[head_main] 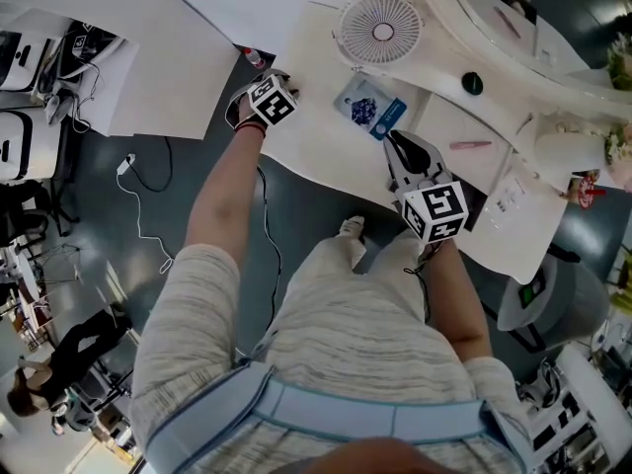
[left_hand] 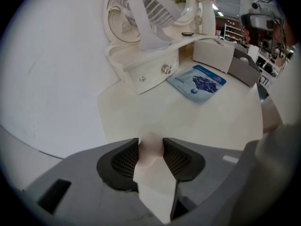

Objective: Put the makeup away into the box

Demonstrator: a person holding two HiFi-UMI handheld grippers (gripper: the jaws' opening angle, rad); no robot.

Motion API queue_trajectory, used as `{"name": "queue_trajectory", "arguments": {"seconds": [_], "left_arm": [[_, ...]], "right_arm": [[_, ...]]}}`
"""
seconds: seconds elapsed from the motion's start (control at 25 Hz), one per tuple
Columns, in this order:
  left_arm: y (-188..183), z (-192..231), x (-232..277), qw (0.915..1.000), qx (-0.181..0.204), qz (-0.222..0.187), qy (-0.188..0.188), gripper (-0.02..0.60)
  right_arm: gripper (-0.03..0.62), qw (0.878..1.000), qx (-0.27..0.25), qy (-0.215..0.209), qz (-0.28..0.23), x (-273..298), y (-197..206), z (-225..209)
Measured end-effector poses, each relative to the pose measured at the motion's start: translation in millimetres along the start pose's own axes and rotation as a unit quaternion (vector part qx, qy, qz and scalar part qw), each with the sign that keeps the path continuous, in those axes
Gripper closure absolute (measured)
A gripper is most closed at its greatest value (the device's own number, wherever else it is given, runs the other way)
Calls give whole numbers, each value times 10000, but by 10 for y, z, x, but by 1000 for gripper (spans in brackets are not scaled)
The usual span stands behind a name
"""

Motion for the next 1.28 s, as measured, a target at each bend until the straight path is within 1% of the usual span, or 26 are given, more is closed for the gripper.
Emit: {"name": "queue_trajectory", "arguments": {"seconds": [0.12, 0.24, 0.4, 0.52, 0.68, 0.76, 1.04, 1.28], "left_arm": [[-14, 1, -45, 9998, -14, -127, -141, 414], [-83, -72, -123, 9993, -9, -347, -135, 417], [-294, -247, -255, 9968, 144, -779, -132, 419], [-464, -422, -351, 9934, 204, -1124, -62, 419], [-707, -694, -512, 9861, 301, -1634, 50, 419], [-820, -841, -584, 9824, 392, -1825, 125, 419], [-1212, -1327, -821, 9682, 705, -2370, 388, 419], [-1502, -1732, -970, 9575, 923, -2660, 630, 419]], "right_arm": [[580, 10000, 4, 81, -27, -81, -3, -36], [580, 9998, 8, 174, -66, -165, -1, -69], [580, 9996, 30, 261, -125, -267, -2, -84], [580, 9994, 46, 311, -155, -338, 3, -90], [580, 9989, 73, 407, -215, -466, -5, -125], [580, 9986, 85, 469, -237, -543, -3, -160], [580, 9964, 166, 756, -345, -829, 13, -277], [580, 9937, 221, 1008, -427, -1060, 37, -382]]}}
Point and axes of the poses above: the fingertips, and each gripper's own axes: x forward along the fingers, z to its left, y out of its underside, the point moved 6 cm from there along -x, backward along the fingers, and after that the axes turned 9 degrees about y, right-handed, at the moved point
